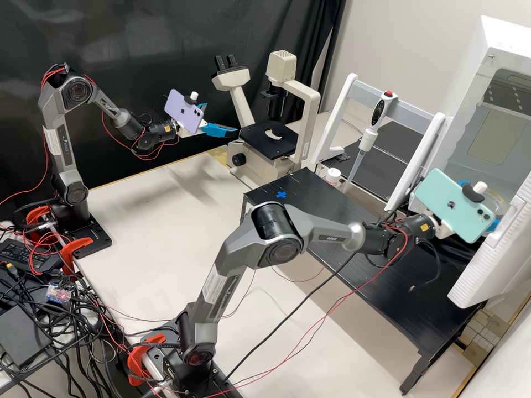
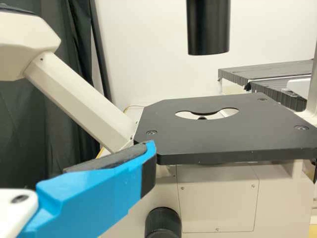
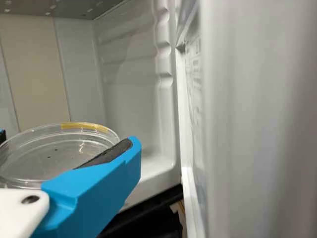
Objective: Move the petri dish to the incubator
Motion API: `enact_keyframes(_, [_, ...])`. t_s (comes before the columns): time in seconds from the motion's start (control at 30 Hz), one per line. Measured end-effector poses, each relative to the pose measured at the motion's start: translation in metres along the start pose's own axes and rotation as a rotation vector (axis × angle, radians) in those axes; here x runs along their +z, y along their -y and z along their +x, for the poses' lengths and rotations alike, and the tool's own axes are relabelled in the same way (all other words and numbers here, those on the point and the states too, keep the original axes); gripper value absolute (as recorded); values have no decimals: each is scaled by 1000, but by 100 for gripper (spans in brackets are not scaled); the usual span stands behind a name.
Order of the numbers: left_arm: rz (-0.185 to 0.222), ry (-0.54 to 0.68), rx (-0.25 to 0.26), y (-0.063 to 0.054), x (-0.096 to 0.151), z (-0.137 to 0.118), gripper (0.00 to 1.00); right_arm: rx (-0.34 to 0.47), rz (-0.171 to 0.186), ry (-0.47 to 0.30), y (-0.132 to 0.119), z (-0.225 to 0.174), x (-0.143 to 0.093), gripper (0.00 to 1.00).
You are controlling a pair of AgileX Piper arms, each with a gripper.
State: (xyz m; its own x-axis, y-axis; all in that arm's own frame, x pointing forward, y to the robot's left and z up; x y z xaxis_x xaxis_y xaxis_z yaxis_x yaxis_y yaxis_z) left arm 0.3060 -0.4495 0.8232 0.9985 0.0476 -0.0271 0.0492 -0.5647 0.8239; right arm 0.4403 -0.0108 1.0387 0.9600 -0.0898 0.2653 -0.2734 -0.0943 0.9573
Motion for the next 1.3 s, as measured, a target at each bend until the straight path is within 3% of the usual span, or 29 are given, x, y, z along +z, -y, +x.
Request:
enact_keyframes(0.27, [0,0,0,0,0,0,100,-21,-61,-9,5,37,-10,0])
enact_keyframes(0.43, [0,0,0,0,0,0,100,-39,-67,-28,19,49,-18,0])
enact_keyframes(0.57, [0,0,0,0,0,0,100,-62,-91,-34,32,58,-21,0])
enact_keyframes(0.67, [0,0,0,0,0,0,100,-81,-111,-21,41,63,-18,0])
enact_keyframes(1.07, [0,0,0,0,0,0,100,-136,-107,81,69,74,19,0])
enact_keyframes(1.3, [0,0,0,0,0,0,100,-146,-135,75,71,74,21,0])
